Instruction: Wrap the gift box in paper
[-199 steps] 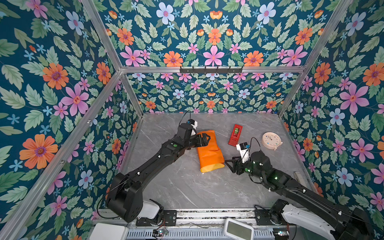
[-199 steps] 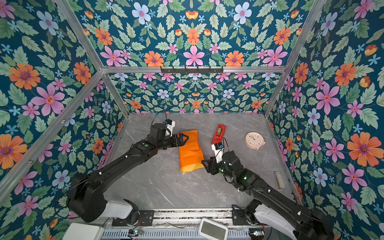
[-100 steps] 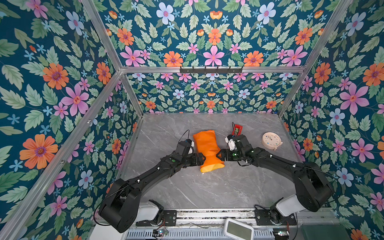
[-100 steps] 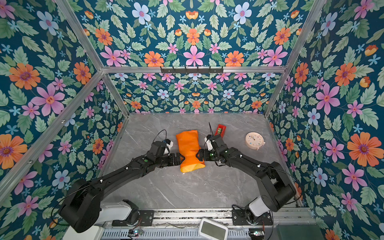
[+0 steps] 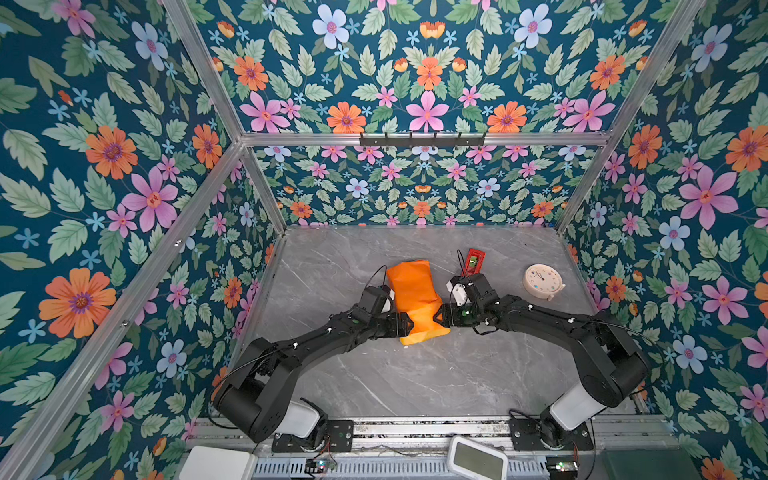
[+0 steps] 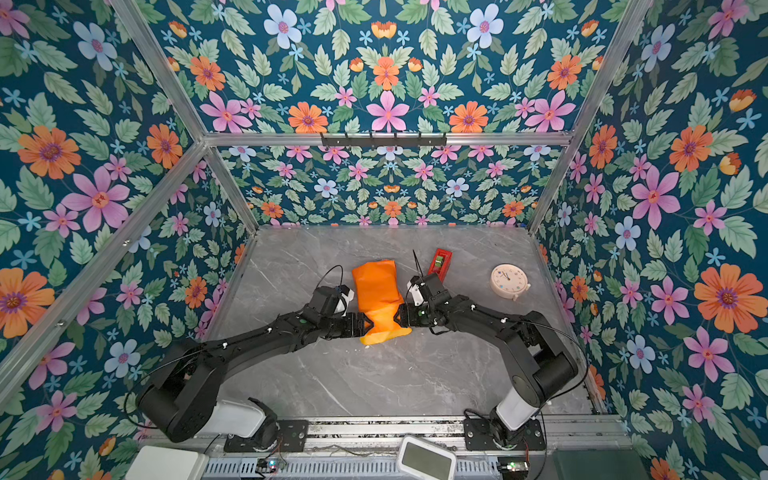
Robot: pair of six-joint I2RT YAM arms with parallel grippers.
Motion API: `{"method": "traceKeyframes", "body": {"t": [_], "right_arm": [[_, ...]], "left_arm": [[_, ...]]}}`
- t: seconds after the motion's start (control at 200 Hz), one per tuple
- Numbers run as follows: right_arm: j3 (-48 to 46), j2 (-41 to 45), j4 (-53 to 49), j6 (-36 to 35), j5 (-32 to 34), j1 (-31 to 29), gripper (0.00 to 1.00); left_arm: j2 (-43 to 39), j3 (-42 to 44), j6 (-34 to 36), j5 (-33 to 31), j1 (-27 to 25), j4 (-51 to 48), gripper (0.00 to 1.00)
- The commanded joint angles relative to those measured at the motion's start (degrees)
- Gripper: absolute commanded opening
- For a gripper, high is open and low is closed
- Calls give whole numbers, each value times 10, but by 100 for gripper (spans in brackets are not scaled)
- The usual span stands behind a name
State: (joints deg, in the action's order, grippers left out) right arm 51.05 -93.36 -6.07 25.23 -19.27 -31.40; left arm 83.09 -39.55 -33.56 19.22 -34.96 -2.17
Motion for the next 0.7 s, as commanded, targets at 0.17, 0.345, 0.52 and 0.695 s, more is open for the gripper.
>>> {"method": "traceKeyframes", "body": {"t": [0.17,0.345,0.52,0.695], "right_arm": [[10,-39,21,-15,20,-1,64],[12,-49,26,-26,45,-6,57],[15,-59,36,-38,74,-15,47],[14,-69,49,-40,120,-33,37]], "left_arm": [[47,-8,6,-38,-5,34,72],[73,-10,-9,-75,-19,54,66],[83,-6,-22,-113,-28,67,60],[92,-6,-29,-133,-34,79,56]]}}
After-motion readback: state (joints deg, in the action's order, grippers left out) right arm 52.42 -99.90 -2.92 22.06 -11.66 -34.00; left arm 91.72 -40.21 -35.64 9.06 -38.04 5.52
